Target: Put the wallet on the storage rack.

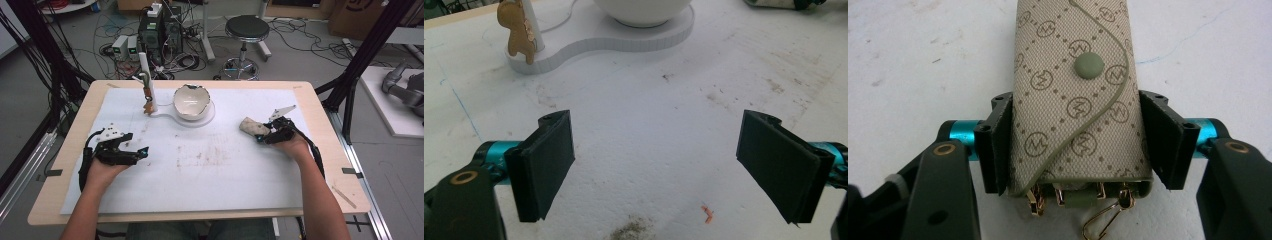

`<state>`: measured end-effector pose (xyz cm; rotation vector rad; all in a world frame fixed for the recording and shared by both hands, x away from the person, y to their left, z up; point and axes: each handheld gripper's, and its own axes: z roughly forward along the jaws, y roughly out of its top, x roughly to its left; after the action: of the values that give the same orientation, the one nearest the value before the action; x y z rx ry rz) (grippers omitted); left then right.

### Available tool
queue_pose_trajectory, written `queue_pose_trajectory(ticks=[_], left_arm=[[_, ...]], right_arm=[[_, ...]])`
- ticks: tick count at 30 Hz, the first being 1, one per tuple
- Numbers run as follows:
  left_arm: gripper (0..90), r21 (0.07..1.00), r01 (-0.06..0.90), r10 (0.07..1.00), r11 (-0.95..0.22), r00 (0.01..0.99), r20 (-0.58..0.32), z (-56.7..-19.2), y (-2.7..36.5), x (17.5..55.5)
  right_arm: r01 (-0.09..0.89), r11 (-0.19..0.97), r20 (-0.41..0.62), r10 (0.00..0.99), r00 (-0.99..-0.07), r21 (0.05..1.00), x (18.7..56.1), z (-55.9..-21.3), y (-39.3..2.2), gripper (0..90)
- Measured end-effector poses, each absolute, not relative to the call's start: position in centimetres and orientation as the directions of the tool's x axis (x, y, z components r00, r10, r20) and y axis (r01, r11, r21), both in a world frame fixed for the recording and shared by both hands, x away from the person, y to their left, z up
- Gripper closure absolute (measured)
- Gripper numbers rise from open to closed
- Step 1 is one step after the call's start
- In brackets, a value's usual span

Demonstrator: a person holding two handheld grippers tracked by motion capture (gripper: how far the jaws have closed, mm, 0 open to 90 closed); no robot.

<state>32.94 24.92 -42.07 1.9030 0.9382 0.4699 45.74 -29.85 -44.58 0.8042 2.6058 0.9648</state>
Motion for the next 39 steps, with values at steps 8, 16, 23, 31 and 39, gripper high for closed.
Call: queue_pose_trajectory(ticks=[8, 16, 23, 31, 39], left_arm=[[15.4, 0.879, 0.401, 0.779, -0.259, 0.625, -0.056, -41.7, 25.2, 32.8], [15.5, 0.882, 0.395, 0.783, -0.257, 0.620, -0.050, -41.4, 25.2, 32.6], [15.4, 0.879, 0.402, 0.790, -0.257, 0.611, -0.048, -41.6, 25.5, 32.6], [15.5, 0.876, 0.408, 0.795, -0.256, 0.605, -0.050, -41.7, 25.7, 32.6], [15.5, 0.875, 0.411, 0.797, -0.257, 0.602, -0.048, -41.7, 25.8, 32.6]], right_arm=[[0.382, 0.638, -0.057, 0.556, -0.829, 0.669, 44.6, -43.2, -29.7, 37.9], [0.343, 0.603, -0.082, 0.564, -0.821, 0.720, 42.6, -40.3, -29.7, 37.9], [0.326, 0.579, -0.083, 0.567, -0.819, 0.747, 40.7, -38.7, -29.0, 37.9], [0.343, 0.528, -0.052, 0.597, -0.800, 0.777, 39.3, -37.8, -27.3, 37.8], [0.331, 0.535, -0.057, 0.584, -0.810, 0.778, 39.4, -36.8, -25.3, 37.8]])
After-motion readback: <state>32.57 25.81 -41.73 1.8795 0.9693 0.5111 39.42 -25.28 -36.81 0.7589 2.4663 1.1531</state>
